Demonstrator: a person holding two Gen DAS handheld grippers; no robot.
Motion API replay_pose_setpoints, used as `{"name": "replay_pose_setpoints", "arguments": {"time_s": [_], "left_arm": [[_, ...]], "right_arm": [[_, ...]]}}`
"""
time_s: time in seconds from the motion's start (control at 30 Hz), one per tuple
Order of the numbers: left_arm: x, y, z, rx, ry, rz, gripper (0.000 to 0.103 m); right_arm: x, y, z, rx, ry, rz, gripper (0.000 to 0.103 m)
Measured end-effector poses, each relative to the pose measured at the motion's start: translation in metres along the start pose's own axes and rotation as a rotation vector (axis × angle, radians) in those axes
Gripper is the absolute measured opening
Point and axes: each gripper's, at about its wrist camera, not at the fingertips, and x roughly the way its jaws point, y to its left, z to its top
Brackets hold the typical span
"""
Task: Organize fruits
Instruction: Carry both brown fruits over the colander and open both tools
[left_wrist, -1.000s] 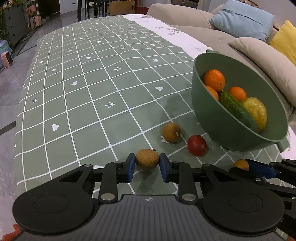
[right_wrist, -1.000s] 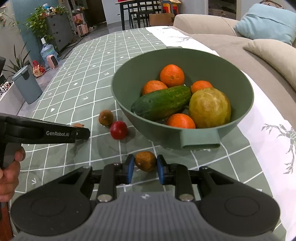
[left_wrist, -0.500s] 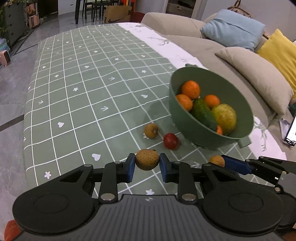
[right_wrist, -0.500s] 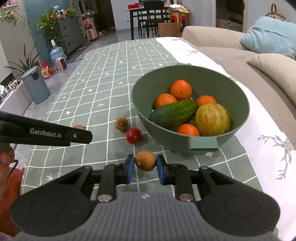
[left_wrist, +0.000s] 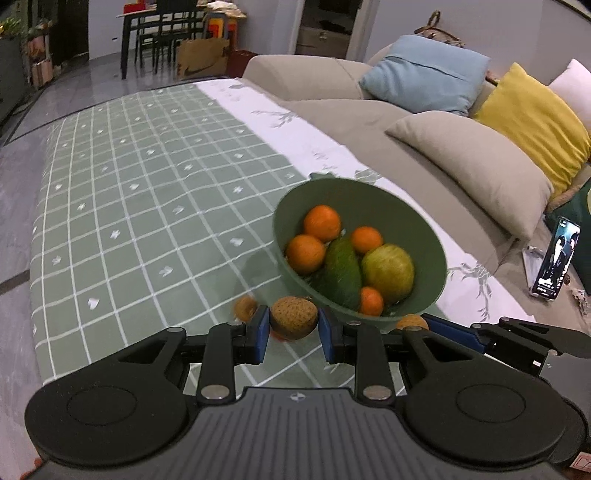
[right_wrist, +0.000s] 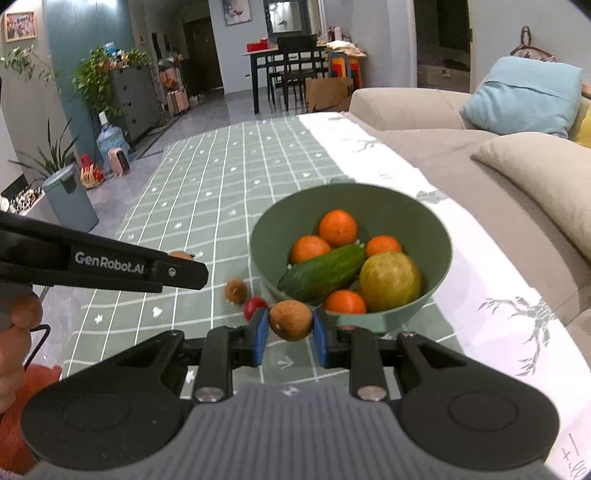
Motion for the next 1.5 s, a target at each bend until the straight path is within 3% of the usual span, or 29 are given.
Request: {"name": "replay_pose_setpoints", "arguments": {"time_s": [0.53,0.8,1.07,1.5], "left_arm": [[0.043,-0.022,0.034,0.102,0.044,-0.047,0.031],[0.075,-0.019,0.054,0.111,0.088,-0.091,0.031],[0.109,-0.014,0.074,0.056,0.126,-0.123,0.031],[0.143,-0.013,0.086,0.087,0.217,-0.117,0.031]], "right_arm": [[0.024,-0.028,0.025,-0.048,0.012,-0.039,0.022],[0.052,-0.044,0.048,-0.128,0.037,-0.012,0.022],[0.084,-0.054,0.07,-0.19,0.049,0.0,0.022],[0.147,-0.068,0.085,-0.27,0.119,0.046,0.022]]}}
